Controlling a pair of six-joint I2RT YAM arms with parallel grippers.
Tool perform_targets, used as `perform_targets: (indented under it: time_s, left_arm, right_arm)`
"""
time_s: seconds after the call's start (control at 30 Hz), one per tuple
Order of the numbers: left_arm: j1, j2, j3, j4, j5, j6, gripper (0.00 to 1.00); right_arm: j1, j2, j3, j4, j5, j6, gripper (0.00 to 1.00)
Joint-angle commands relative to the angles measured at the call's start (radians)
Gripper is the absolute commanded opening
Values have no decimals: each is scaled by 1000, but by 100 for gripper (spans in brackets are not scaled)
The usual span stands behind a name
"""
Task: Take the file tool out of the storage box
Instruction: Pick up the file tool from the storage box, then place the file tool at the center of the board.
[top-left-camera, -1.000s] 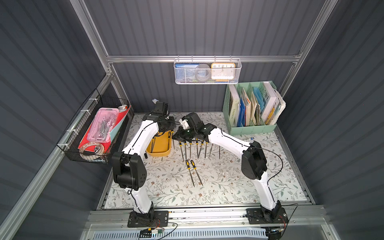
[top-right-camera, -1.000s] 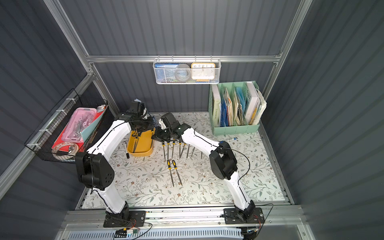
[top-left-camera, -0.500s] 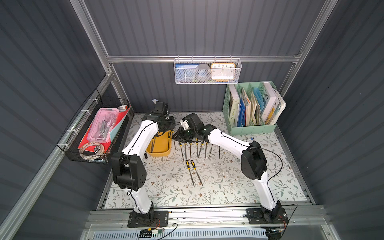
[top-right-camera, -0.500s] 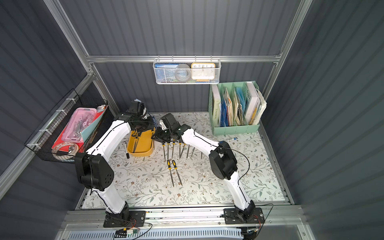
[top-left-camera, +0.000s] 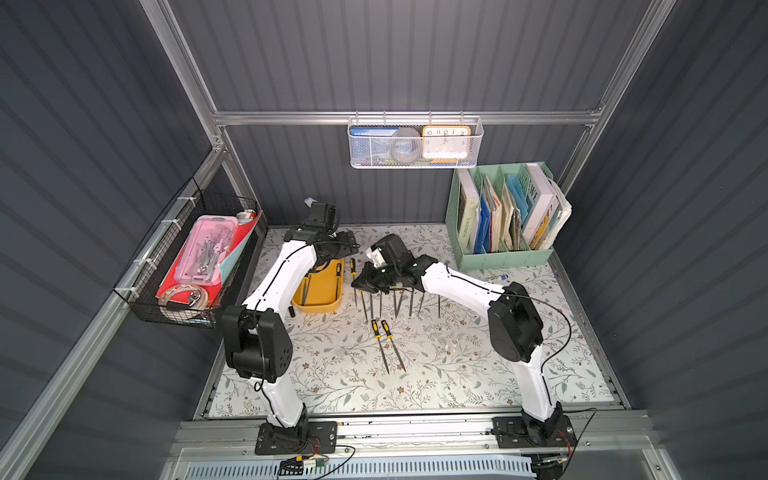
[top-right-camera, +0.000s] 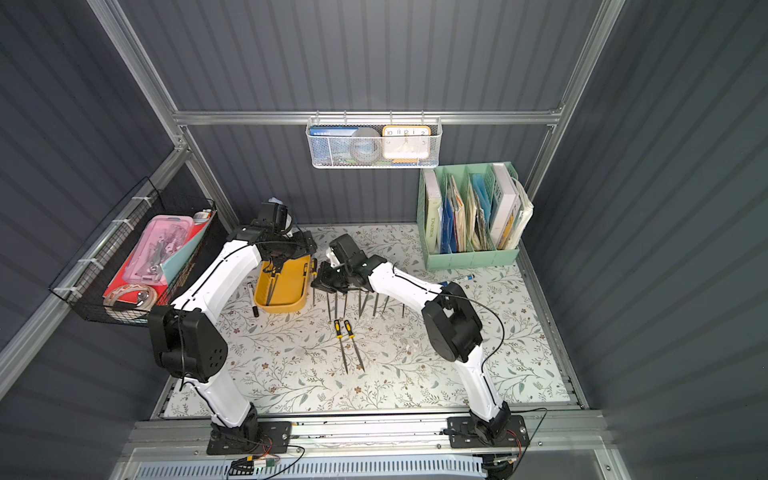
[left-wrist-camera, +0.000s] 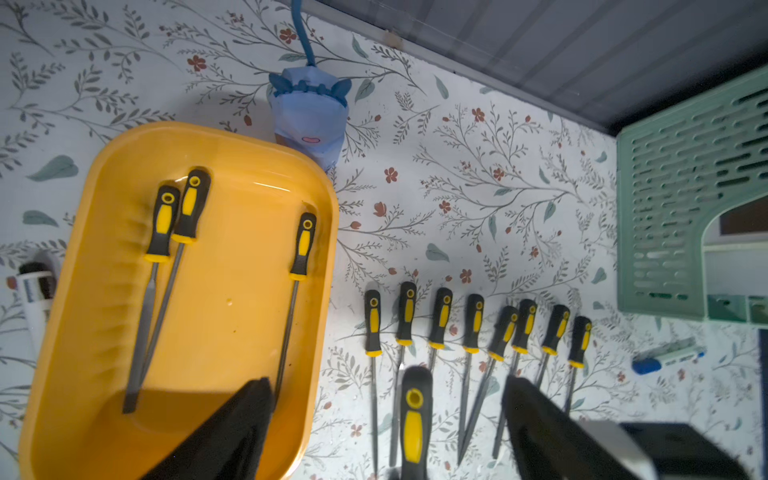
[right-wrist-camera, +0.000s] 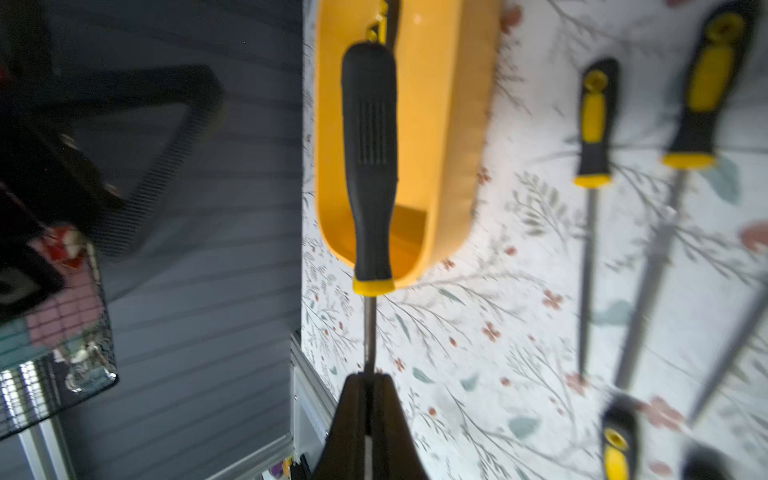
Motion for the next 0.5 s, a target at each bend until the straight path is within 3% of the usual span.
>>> perform_targets:
  time_s: [0.0, 0.27, 0.47]
  left_arm:
    - [-2, -39, 15, 14, -35, -13, 100]
    - [14, -10, -24, 53, -82, 8, 100]
    - [46, 9, -52, 68, -89, 20, 100]
  right_arm:
    - [-34, -159, -156, 49, -55, -21, 0]
    - [-61, -517, -655, 62, -184, -104, 0]
    - [-57, -566, -811, 86, -228, -130, 0]
